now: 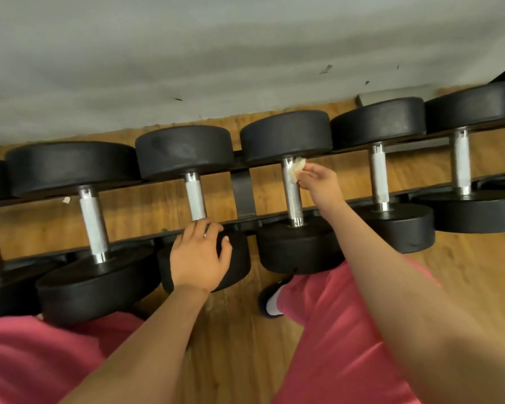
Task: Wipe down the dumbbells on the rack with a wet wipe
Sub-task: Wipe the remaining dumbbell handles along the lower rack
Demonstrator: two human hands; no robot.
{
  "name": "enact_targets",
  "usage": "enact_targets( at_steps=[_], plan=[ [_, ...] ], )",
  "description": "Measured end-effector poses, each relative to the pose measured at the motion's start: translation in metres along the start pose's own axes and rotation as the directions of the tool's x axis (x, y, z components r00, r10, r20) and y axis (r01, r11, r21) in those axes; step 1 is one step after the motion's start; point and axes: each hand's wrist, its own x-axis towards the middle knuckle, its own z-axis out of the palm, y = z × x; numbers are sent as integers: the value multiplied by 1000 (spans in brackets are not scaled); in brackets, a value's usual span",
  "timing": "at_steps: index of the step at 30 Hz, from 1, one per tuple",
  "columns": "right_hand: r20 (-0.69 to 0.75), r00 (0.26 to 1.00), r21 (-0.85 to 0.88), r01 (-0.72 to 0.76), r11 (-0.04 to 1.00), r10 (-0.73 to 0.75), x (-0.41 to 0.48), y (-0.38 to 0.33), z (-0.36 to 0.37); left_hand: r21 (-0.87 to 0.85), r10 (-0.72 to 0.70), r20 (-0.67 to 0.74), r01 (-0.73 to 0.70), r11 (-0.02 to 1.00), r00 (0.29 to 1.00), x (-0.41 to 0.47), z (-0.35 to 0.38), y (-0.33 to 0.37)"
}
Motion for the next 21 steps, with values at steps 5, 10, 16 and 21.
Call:
enact_targets(
  at_steps=[5,10,16,21],
  plan=[
    [34,999,54,-44,998,43,1,-5,3,-12,-18,-28,18,1000,999,1,0,2],
    [-72,992,278,-78,957,102,1,-13,11,23,-20,-33,21,1000,999,1,1,2],
    [-119,989,278,-56,959,92,-4,-14,12,40,-19,-36,21,999,999,1,0,2],
    [-324,945,146,99,984,-47,-7,-11,4,41,-10,-53,12,999,999,0,0,2]
  ],
)
